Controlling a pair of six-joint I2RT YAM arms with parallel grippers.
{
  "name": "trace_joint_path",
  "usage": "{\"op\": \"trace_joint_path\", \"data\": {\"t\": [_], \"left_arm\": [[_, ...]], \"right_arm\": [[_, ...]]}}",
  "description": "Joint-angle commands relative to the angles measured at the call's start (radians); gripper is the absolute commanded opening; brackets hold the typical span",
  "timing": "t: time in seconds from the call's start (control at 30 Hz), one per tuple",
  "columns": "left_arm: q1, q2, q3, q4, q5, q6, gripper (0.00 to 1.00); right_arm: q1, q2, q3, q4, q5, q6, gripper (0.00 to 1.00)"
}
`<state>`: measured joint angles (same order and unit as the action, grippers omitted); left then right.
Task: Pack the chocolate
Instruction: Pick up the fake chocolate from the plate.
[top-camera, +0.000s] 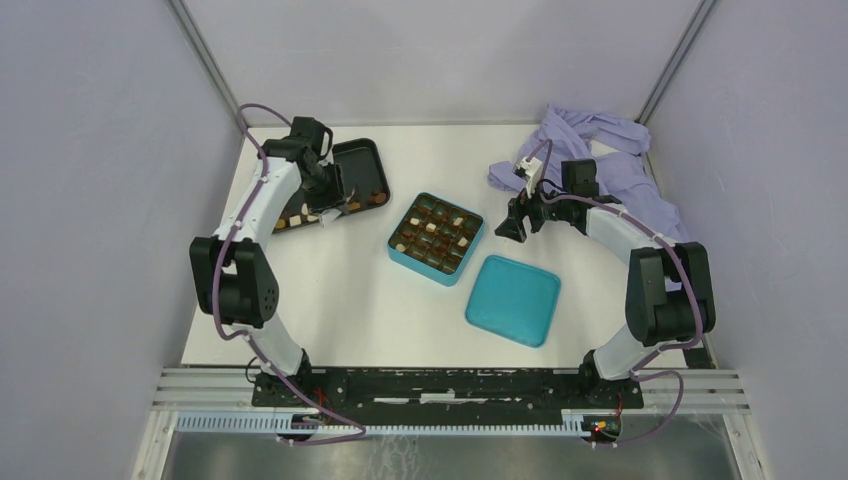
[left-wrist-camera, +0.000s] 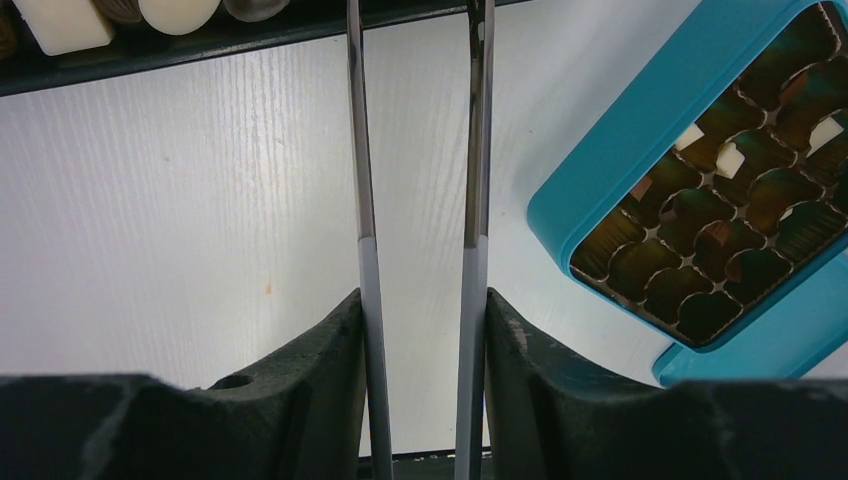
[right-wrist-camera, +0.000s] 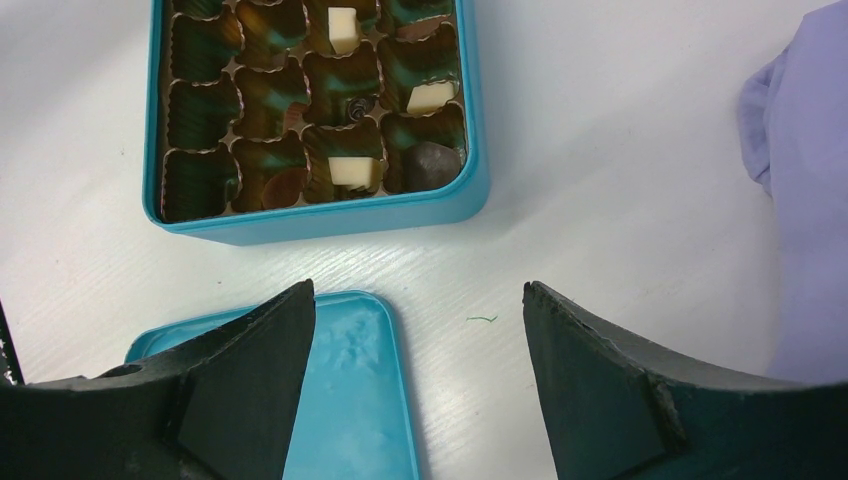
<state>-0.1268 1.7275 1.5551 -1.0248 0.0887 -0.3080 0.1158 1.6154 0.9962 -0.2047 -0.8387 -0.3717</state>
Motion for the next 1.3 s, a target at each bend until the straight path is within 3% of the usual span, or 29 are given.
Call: {"op": "trace_joint_path", "data": {"t": [0.0,1.27], "left_arm": [[-0.009,0.009,0.042,-0.007,-0.02,0.039,0.49],[-0.041,0.115,0.119,-0.092,-0.029,0.026,0.46]], "right_arm": [[-0.001,0.005,0.031,0.005,-0.031,-0.013,0.82],[-0.002,-0.003,0.028,0.007,-0.031,-0.015,0.82]]}}
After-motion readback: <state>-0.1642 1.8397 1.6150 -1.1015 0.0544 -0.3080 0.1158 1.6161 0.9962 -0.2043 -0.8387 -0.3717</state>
